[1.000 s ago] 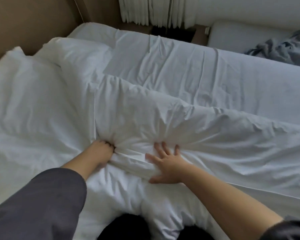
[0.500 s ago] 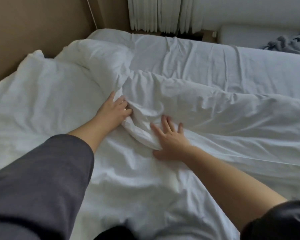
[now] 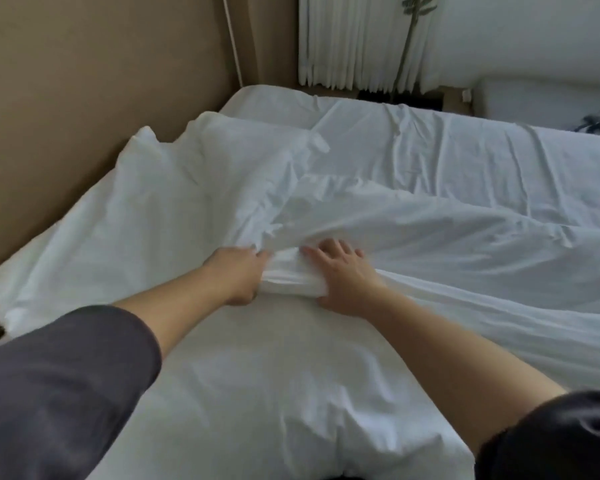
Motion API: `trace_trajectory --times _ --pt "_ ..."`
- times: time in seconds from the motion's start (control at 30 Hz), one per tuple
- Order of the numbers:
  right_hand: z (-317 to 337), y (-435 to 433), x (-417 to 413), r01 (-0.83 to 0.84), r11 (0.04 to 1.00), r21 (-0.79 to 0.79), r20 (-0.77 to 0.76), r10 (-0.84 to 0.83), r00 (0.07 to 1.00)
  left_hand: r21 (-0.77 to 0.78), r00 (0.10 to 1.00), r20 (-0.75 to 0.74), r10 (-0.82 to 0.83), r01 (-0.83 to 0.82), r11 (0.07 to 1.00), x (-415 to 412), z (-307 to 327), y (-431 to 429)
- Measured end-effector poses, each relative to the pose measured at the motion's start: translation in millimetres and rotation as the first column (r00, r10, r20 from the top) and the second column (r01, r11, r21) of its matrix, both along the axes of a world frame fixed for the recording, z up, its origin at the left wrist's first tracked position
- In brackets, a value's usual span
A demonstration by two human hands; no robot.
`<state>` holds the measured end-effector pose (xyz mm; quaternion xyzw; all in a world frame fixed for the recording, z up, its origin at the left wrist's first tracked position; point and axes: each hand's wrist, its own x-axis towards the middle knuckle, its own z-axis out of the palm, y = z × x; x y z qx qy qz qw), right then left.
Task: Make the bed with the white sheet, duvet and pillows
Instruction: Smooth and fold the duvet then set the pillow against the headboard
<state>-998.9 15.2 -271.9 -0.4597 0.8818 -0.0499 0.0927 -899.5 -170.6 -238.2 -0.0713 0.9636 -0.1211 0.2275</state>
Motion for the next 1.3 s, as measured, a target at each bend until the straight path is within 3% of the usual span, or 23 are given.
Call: trace_trajectory --times 0.03,0.1,0.13,0.17,0.23,0.3,0.33,0.43,0.57,0.6,0.63,0.7,0.77,0.83,0.93,0.97,1.03,1.1,1.2,1.3 --pt "-8 -9 7 -0.069 0.996 0.063 0.023 0.067 0.997 0.155 0.984 0.128 0.123 -0.143 0.977 9 -10 -2" --pt "-24 -23 13 -0.124 0.974 0.188 0.091 0.109 0.99 0.415 0.88 0.347 0.324 -0.454 0.789 5 -13 -14" --pt "-28 -26 11 -0.104 0.977 0.186 0.139 0.079 0.987 0.478 0.842 0.363 0.399 -0.536 0.696 -5 -12 -23" --pt "-29 -29 6 -0.057 0.99 0.131 0.19 0.032 0.981 0.502 0.834 0.29 0.47 -0.551 0.667 -17 -10 -31" --pt "-26 -35 -8 0.04 0.999 -0.018 0.213 -0.035 0.976 0.42 0.818 -0.053 0.572 -0.502 0.756 -40 -4 -40" --pt "-21 -46 -22 0.059 0.995 -0.077 0.034 -0.057 0.998 0.193 0.794 -0.405 0.452 -0.409 0.892 -63 -5 -45" --pt "-20 -53 -28 0.064 0.995 -0.073 -0.031 -0.067 0.997 0.071 0.795 -0.485 0.363 -0.378 0.923 -76 -8 -46" --pt "-20 -82 -45 0.1 0.995 0.025 0.041 -0.1 0.994 -0.124 0.821 -0.527 0.22 -0.33 0.936 -120 -17 -55" --pt "-37 -94 -56 0.066 0.983 0.171 0.07 -0.079 0.994 -0.018 0.81 -0.529 0.255 -0.31 0.95 -161 -22 -74" --pt "-41 -94 -57 0.066 0.979 0.192 0.056 -0.078 0.995 0.092 0.76 -0.57 0.312 -0.318 0.943 -160 -18 -83" --pt "-41 -95 -57 0.072 0.975 0.211 0.038 -0.082 0.996 0.255 0.651 -0.622 0.435 -0.357 0.899 -155 -12 -95" --pt "-38 -104 -59 0.094 0.968 0.233 0.02 -0.101 0.995 0.642 0.233 -0.608 0.759 -0.419 0.642 -128 1 -133" --pt "-31 -121 -61 0.123 0.977 0.176 0.022 -0.129 0.991 0.856 -0.182 -0.445 0.877 -0.374 0.357 -80 -2 -172" --pt "-28 -142 -54 0.11 0.993 0.044 0.047 -0.112 0.993 0.916 -0.383 -0.279 0.881 -0.382 0.124 -16 -32 -193" --pt "-38 -168 -24 -0.023 0.999 0.035 0.045 0.022 0.999 0.903 -0.447 -0.009 0.895 -0.388 -0.184 55 -82 -184" --pt "-43 -174 -14 -0.058 0.997 0.056 0.03 0.056 0.998 0.909 -0.433 0.084 0.898 -0.336 -0.247 65 -85 -181" --pt "-52 -181 0 -0.078 0.994 0.075 0.016 0.077 0.997 0.942 -0.421 0.192 0.887 -0.175 -0.287 68 -75 -187" --pt "-54 -180 6 -0.065 0.994 0.083 0.02 0.064 0.998 0.964 -0.417 0.217 0.883 -0.051 -0.261 60 -59 -199" --pt "-47 -174 13 -0.073 0.992 0.1 0.012 0.073 0.997 0.984 -0.503 0.17 0.848 0.034 -0.177 54 -40 -215" --pt "-38 -168 19 -0.057 0.998 0.037 -0.013 0.058 0.998 0.994 -0.614 0.043 0.788 0.104 0.027 60 -28 -207"
